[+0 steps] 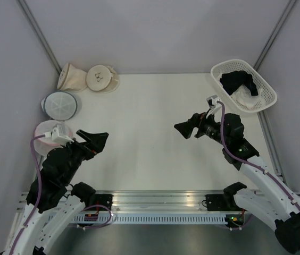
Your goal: Unzip the laundry bag and remove the bra
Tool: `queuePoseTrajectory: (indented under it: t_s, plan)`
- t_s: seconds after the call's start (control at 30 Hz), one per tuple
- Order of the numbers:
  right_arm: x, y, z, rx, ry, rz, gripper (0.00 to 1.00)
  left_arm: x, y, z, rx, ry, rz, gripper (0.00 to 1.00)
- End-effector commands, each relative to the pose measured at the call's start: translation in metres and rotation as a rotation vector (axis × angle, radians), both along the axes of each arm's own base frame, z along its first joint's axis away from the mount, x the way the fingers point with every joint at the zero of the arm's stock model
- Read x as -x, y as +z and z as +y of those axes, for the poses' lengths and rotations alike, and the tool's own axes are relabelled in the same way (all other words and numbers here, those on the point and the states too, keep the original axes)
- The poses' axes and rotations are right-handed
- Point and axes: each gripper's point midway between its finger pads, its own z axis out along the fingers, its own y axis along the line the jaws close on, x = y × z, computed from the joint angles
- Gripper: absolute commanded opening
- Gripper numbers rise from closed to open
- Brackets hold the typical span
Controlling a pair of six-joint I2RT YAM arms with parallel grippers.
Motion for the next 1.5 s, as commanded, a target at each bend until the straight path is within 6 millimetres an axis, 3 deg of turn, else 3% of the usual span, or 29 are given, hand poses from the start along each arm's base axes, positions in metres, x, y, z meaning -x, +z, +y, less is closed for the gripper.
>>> queuePoseTrajectory:
  t_s: [0.0,0.13,0.23,0.3,0.37,0.43,0.57,0.7,0.77,1.07,1.3,1.47]
  plan:
    - [0.000,-0.001,0.004,-0.007,0.003,0.000,0.98,-0.003,0.004,0.008,0.033,0.063,0.028,1.00]
    - [-0.004,-0.006,0.018,0.010,0.040,0.020,0.98,-0.008,-0.003,0.004,-0.008,0.049,0.043,1.00]
    - [-0.005,-0.009,0.025,0.012,0.047,0.025,0.98,-0.018,-0.027,0.010,-0.042,0.115,0.122,1.00]
    - [-0.007,-0.013,0.027,0.017,0.044,0.032,0.98,-0.026,-0.057,0.034,-0.088,0.294,0.253,1.00]
    - [-0.006,-0.016,0.031,0.021,0.050,0.037,0.98,-0.031,-0.073,0.057,-0.160,0.447,0.309,1.00]
    - [-0.005,-0.020,0.035,0.025,0.056,0.046,0.98,-0.038,-0.089,0.065,-0.229,0.525,0.387,1.00]
    - [-0.001,-0.027,0.040,0.038,0.068,0.066,0.98,-0.055,-0.100,0.074,-0.239,0.617,0.473,1.00]
    - [0.001,-0.027,0.039,0.053,0.067,0.061,0.98,-0.080,-0.125,0.108,-0.163,0.723,0.541,0.99]
    - [0.002,-0.026,0.037,0.062,0.066,0.057,0.98,-0.081,-0.139,0.126,-0.148,0.786,0.604,1.00]
    - [-0.001,-0.029,0.042,0.099,0.094,0.063,0.98,-0.076,-0.149,0.203,-0.079,1.124,0.667,1.00]
    - [-0.003,-0.038,0.043,0.122,0.103,0.080,0.98,-0.070,-0.155,0.242,-0.093,1.262,0.725,1.00]
    - [-0.006,-0.045,0.047,0.125,0.110,0.100,0.98,-0.062,-0.173,0.260,-0.040,1.365,0.783,0.97]
